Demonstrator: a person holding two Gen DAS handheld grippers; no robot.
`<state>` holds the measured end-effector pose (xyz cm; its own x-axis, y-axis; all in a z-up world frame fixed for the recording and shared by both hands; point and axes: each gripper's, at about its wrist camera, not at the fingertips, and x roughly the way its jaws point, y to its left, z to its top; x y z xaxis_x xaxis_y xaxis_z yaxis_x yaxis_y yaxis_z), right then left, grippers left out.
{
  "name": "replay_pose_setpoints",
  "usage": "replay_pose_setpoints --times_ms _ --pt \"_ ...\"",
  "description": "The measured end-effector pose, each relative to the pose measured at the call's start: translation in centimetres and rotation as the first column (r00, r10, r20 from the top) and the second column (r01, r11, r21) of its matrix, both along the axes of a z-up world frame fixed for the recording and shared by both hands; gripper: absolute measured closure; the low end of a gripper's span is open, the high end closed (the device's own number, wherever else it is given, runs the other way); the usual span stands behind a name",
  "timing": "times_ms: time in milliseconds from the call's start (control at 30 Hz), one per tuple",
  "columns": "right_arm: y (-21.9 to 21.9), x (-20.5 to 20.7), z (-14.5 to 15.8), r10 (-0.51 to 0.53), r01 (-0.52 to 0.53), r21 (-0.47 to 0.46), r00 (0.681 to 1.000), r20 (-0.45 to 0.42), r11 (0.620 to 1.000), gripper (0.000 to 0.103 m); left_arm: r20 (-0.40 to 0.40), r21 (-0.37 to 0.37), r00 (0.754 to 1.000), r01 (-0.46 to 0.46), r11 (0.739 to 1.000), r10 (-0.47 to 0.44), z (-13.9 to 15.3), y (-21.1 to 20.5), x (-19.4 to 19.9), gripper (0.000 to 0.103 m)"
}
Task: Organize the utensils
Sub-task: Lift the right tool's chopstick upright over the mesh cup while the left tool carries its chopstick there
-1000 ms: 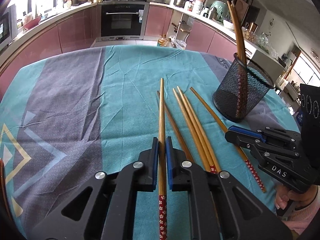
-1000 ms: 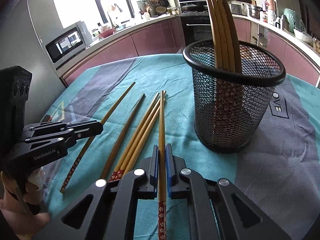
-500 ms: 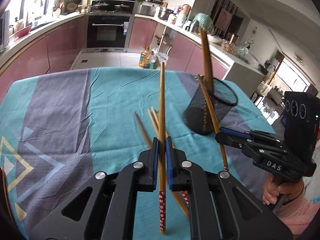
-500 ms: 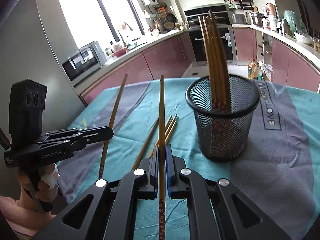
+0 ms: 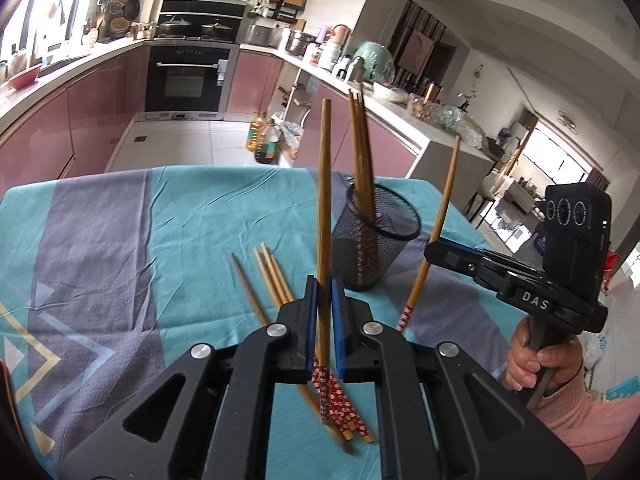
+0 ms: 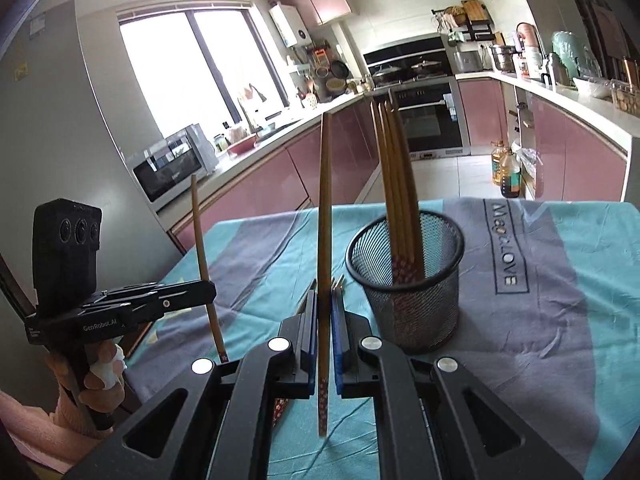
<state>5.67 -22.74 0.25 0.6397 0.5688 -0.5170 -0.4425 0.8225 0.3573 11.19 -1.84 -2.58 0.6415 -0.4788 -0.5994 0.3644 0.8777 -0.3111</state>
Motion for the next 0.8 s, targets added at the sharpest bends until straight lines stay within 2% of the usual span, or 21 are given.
replay_pose_setpoints --times_ms 500,800 --pt "-2.3 0.6 3.9 -0.038 0.035 0.03 0.994 0.106 0.999 0.097 0.113 -0.008 0.993 0.046 0.999 -0.045 4.8 -2.3 1.2 0.095" --pt "-3.5 1.0 6.8 -0.069 0.067 0.019 0.98 0.184 0.998 0.097 0.204 -0.02 0.976 0.08 0.997 -0.074 8.4 -3.9 2.0 0.095"
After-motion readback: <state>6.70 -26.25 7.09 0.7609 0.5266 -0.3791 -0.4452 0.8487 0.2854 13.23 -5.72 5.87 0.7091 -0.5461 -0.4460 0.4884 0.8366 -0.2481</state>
